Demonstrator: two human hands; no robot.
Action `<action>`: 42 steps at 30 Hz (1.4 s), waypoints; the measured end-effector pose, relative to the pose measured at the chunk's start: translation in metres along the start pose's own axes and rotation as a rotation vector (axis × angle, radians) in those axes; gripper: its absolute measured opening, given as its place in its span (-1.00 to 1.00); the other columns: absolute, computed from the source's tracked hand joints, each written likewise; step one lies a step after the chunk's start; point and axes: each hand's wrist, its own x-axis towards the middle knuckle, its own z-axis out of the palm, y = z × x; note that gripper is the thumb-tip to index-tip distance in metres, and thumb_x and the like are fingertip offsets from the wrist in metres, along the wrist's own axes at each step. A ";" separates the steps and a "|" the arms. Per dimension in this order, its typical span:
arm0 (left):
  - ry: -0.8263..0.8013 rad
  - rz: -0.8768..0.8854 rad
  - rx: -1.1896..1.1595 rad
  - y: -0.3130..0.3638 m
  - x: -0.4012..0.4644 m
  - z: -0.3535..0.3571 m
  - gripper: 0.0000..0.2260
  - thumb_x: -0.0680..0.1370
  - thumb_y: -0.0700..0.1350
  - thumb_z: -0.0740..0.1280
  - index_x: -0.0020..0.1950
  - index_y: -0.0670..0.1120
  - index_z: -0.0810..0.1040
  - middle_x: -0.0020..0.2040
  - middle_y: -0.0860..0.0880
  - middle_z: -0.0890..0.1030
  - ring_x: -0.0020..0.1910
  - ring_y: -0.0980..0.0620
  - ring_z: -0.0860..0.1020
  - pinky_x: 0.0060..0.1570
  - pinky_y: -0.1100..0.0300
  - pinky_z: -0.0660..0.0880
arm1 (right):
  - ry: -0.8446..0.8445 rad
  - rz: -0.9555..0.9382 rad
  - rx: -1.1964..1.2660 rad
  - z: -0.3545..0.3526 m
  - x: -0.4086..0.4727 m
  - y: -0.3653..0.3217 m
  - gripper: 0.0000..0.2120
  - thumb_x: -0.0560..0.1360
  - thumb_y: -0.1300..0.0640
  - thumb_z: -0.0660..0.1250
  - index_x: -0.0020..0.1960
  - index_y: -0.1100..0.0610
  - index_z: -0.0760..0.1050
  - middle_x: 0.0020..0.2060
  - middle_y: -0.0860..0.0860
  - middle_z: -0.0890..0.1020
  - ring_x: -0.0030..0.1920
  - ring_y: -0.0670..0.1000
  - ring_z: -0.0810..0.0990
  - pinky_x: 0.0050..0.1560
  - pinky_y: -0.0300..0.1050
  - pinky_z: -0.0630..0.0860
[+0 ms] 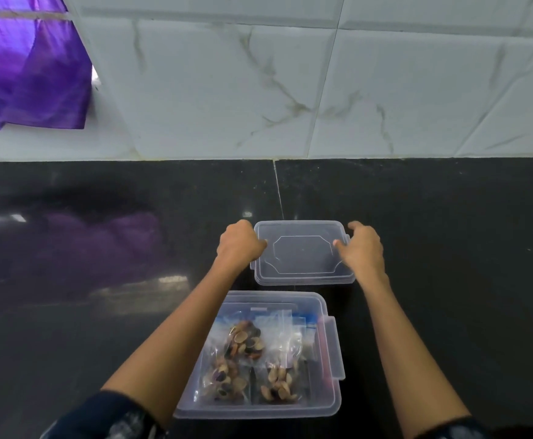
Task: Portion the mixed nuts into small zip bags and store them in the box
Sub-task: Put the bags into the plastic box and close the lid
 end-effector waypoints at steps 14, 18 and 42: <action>0.104 -0.052 0.154 0.003 0.009 0.025 -0.83 0.53 -0.35 0.24 0.08 -0.27 0.54 0.06 -0.21 0.59 0.05 -0.20 0.57 -0.09 0.07 0.51 | -0.019 0.125 -0.040 0.016 0.011 0.018 -0.78 0.55 0.25 0.28 0.19 0.18 0.52 0.09 0.15 0.59 0.02 0.13 0.59 -0.06 -0.04 0.55; 0.176 -0.061 0.079 0.000 0.002 0.016 -0.83 0.52 -0.34 0.25 0.07 -0.27 0.56 0.04 -0.21 0.61 0.01 -0.19 0.58 -0.08 0.05 0.53 | -0.008 0.059 -0.011 -0.003 -0.002 0.000 -0.67 0.55 0.26 0.28 0.30 0.14 0.47 0.15 0.14 0.57 0.07 0.13 0.59 -0.07 -0.05 0.55; 0.408 -0.098 -0.259 -0.100 -0.199 -0.023 -0.71 0.55 -0.14 0.33 0.27 -0.07 0.56 0.12 -0.10 0.63 0.05 -0.09 0.60 0.01 0.00 0.56 | -0.076 -0.152 -0.042 -0.033 -0.204 0.003 -0.66 0.58 0.11 0.24 0.36 0.04 0.40 -0.08 -0.07 0.37 -0.05 -0.04 0.57 -0.04 -0.19 0.53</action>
